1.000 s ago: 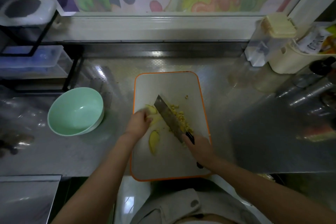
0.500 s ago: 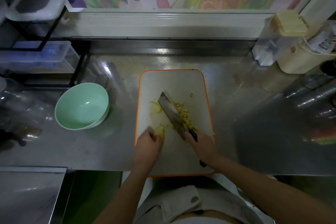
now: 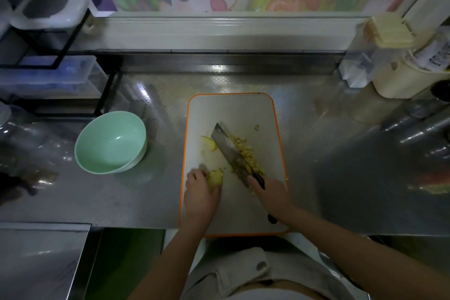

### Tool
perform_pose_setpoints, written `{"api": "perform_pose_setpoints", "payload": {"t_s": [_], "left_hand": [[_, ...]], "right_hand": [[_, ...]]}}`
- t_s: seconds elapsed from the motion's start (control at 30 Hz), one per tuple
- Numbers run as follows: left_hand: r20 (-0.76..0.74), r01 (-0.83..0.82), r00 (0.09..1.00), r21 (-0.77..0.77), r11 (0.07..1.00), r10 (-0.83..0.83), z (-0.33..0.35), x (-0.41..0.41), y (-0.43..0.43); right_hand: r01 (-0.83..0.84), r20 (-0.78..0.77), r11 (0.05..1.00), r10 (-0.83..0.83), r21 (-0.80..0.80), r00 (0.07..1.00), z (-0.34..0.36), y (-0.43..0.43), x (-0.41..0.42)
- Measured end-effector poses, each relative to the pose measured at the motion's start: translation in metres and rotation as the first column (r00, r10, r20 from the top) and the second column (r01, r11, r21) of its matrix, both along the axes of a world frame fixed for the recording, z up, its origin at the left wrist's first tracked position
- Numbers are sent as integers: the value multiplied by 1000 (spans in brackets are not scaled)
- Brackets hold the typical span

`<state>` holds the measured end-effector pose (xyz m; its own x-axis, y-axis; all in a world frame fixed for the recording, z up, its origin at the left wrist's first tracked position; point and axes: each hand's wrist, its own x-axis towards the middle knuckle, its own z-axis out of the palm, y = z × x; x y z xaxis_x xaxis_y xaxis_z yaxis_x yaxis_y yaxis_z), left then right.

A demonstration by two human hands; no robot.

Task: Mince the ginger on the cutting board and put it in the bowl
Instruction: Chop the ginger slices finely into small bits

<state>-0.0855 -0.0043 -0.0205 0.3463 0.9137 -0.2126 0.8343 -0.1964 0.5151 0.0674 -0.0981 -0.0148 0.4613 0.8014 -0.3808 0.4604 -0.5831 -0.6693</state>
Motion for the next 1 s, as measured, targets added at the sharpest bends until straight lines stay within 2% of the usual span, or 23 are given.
{"api": "perform_pose_setpoints", "payload": {"t_s": [0.13, 0.27, 0.43, 0.5, 0.67, 0.83, 1.0], "left_hand": [[64, 13, 998, -80, 997, -8, 7, 1, 0], [184, -21, 983, 26, 999, 16, 15, 2, 6], [-11, 175, 985, 14, 985, -175, 5, -2, 6], [-36, 197, 980, -10, 980, -197, 2, -2, 1], [0, 76, 997, 91, 993, -77, -4, -4, 3], [91, -25, 995, -75, 997, 32, -8, -7, 6], [189, -47, 980, -70, 996, 59, -15, -7, 12]], "right_hand": [[-9, -7, 1000, 9, 10, 1000, 2, 0, 0], [-14, -14, 1000, 14, 5, 1000, 2, 1, 1], [-14, -22, 1000, 14, -7, 1000, 1, 2, 1], [-16, -20, 1000, 16, 4, 1000, 3, 2, 1], [-14, -23, 1000, 14, 16, 1000, 4, 3, 0], [-21, -40, 1000, 22, 14, 999, 3, 4, -1], [-4, -30, 1000, 4, -10, 1000, 3, 4, -1]]}}
